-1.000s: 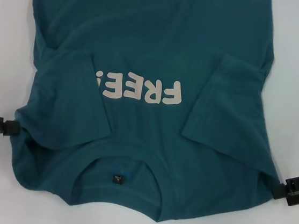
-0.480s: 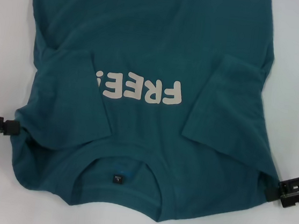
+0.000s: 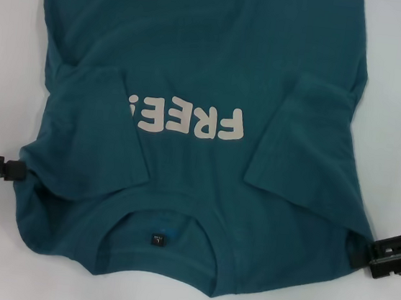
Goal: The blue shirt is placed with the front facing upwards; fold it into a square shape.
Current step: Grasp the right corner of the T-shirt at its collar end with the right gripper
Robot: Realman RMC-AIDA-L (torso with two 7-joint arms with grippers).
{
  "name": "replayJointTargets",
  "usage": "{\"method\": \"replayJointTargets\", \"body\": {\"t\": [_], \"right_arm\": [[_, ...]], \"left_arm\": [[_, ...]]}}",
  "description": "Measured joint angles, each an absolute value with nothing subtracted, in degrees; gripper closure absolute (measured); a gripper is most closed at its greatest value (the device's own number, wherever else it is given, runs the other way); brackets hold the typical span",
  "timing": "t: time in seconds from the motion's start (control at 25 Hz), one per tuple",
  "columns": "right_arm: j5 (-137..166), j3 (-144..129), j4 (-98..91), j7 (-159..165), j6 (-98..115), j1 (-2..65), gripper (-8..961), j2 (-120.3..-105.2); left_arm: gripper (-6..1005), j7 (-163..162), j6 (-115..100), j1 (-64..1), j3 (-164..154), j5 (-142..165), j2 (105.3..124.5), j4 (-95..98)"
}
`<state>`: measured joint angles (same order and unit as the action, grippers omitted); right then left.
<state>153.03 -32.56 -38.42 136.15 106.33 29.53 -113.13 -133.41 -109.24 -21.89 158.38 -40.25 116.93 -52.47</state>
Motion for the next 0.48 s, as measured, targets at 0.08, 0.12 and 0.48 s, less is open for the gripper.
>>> {"method": "replayJointTargets", "body": {"t": [0.08, 0.12, 0.48], "right_arm": [[152.97, -32.57, -38.4, 136.48, 106.12, 29.58, 92, -113.23], [152.93, -32.59, -38.41, 136.61, 105.96, 29.63, 92, -113.27], [152.04, -31.96, -38.4, 137.19, 104.16, 30.1, 93, -113.58]], "left_arm": [[983, -133.41, -109.24, -21.89, 158.38, -40.25, 116.91, -52.47], [983, -133.41, -109.24, -21.89, 158.38, -40.25, 116.91, -52.47], [983, -133.41, -109.27, -21.8, 158.38, -40.25, 116.89, -52.47]]}}
